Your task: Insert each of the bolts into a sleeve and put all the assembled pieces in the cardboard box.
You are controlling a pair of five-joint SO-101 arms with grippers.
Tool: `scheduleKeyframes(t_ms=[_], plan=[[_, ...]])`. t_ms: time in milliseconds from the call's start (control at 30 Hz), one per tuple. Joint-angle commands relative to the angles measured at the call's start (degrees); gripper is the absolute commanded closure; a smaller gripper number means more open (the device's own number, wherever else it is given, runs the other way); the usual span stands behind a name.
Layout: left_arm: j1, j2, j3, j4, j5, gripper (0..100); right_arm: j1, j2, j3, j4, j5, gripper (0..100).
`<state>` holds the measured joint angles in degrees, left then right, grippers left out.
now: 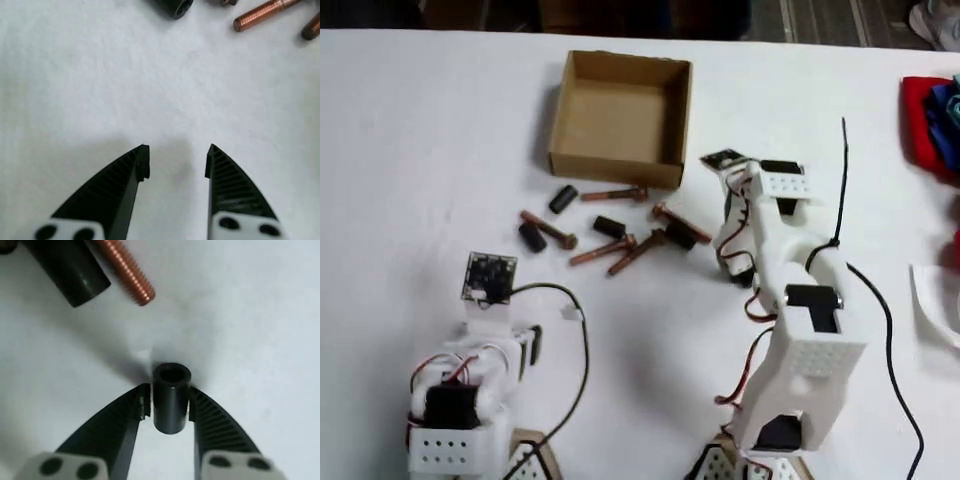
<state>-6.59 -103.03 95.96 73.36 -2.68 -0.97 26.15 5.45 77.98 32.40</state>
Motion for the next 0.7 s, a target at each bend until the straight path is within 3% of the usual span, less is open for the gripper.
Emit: scheduleKeyframes(t_ms=[0, 167, 267, 400, 567, 667], plan=[[-0.4, -1.4, 1.0, 0.3, -0.2, 80, 0.1, 3.0, -1.1, -2.2, 3.9, 86.8], [-0.4, -1.4, 1.0, 0.3, -0.2, 80, 0.0, 3.9, -1.9, -2.1, 7.0, 88.1], [-0.4, -1.4, 1.0, 0.3, -0.2, 80, 0.3, 3.6, -2.2, -2.0, 7.1, 99.3], [-0.4, -1.4, 1.0, 0.3, -0.2, 80, 0.4, 1.0, -2.1, 2.4, 7.3, 97.5], [-0.4, -1.4, 1.0, 0.3, -0.2, 80, 3.2, -13.3, 6.2, 4.3, 7.3, 97.5], [-0.4, -1.4, 1.0, 0.3, -0.2, 80, 5.1, -27.2, 19.6, -2.0, 7.7, 97.5]])
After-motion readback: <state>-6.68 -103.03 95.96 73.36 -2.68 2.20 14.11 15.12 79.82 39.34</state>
